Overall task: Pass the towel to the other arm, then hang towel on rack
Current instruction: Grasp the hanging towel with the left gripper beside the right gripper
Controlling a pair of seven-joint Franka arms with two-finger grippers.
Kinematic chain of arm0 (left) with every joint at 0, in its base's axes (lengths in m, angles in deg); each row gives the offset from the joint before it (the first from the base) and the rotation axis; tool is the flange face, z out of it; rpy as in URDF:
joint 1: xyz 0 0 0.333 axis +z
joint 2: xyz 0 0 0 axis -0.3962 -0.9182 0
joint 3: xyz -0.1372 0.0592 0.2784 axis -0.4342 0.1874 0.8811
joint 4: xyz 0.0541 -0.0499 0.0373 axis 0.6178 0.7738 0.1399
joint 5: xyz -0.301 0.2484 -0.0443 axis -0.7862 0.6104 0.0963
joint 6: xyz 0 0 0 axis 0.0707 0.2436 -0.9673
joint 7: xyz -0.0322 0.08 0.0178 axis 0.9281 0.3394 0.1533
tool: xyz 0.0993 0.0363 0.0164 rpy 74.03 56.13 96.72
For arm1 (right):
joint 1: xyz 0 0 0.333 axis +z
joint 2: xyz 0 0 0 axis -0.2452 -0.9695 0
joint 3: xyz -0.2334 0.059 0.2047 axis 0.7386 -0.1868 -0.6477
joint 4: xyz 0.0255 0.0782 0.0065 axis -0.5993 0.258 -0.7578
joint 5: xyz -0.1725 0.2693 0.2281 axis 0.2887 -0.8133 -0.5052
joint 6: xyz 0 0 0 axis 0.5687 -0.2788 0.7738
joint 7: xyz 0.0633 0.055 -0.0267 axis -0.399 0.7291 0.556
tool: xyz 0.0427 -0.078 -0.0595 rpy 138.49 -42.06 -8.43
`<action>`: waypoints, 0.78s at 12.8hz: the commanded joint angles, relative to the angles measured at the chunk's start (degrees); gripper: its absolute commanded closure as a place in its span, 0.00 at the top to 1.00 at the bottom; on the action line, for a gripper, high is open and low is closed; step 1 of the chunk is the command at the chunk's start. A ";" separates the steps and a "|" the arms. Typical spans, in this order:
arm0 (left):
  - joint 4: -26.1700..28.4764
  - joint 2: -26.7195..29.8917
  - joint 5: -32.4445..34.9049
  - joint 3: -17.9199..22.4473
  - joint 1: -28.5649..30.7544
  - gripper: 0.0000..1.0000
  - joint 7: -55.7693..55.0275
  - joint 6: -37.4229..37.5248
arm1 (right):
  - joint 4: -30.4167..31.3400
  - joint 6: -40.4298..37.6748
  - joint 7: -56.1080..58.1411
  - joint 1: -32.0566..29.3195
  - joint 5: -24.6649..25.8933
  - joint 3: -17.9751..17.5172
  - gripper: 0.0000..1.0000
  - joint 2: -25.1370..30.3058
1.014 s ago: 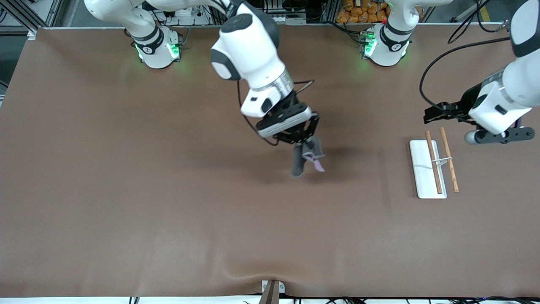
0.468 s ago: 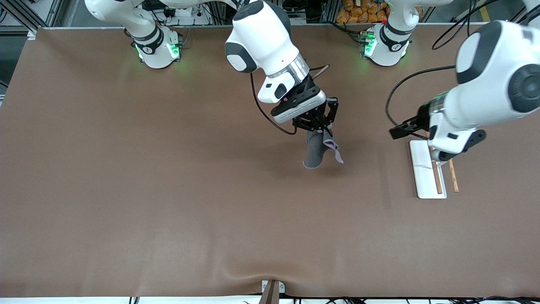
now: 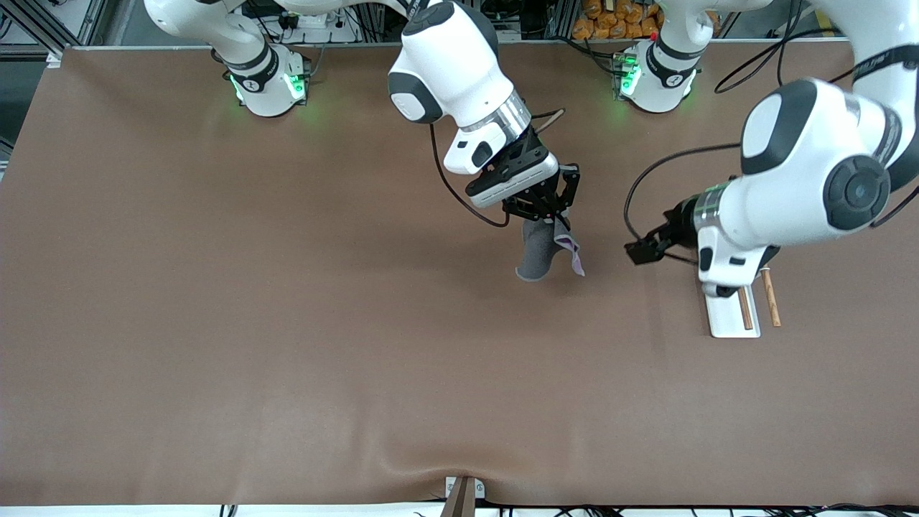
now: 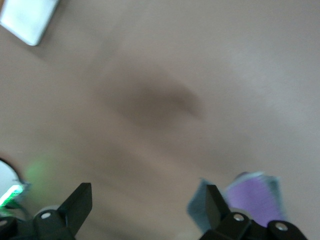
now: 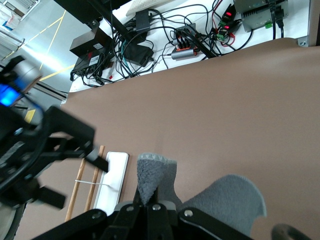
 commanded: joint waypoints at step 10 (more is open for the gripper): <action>-6.10 -10.94 -13.87 0.20 -4.49 0.98 -10.33 -10.01 | -1.86 2.07 -3.09 1.28 -0.48 0.63 0.00 -1.18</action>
